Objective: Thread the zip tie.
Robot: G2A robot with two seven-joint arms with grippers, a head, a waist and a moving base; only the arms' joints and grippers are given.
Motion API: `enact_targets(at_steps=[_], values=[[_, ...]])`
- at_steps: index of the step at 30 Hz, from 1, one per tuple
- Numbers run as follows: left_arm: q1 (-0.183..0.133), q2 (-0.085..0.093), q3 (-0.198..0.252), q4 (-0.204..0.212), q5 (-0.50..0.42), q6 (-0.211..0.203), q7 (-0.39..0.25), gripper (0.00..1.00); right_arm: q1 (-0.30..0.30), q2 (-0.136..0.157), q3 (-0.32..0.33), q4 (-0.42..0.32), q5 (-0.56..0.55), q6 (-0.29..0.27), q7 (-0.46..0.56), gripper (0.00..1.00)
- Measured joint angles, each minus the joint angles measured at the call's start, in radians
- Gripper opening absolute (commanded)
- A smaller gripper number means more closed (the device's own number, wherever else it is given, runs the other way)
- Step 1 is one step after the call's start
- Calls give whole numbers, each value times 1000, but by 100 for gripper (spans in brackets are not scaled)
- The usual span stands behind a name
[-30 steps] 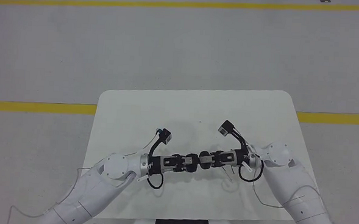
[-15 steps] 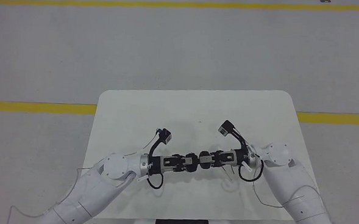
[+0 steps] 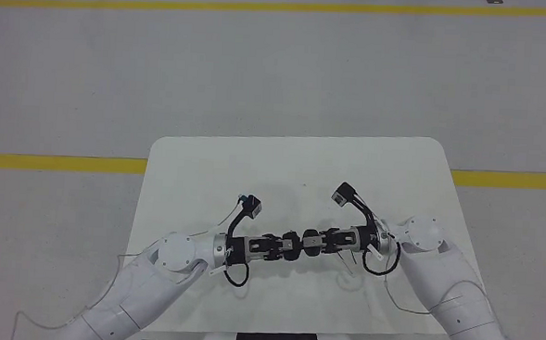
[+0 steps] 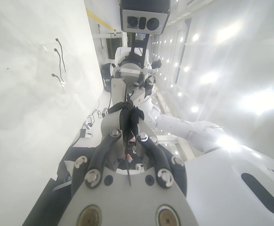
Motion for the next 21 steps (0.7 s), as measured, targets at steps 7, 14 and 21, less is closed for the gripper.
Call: enact_targets(at_steps=[7, 14, 21], values=[[-3, 0, 3, 2, -1, 1, -2, 3, 3, 0, -2, 1, 2, 0, 0, 0], [-4, 0, 4, 2, -1, 2, -2, 8, 3, 0, -1, 1, 2, 0, -3, 0], [-4, 0, 5, 2, -2, 1, -1, 0, 2, 0, -2, 1, 0, 0, -1, 0]])
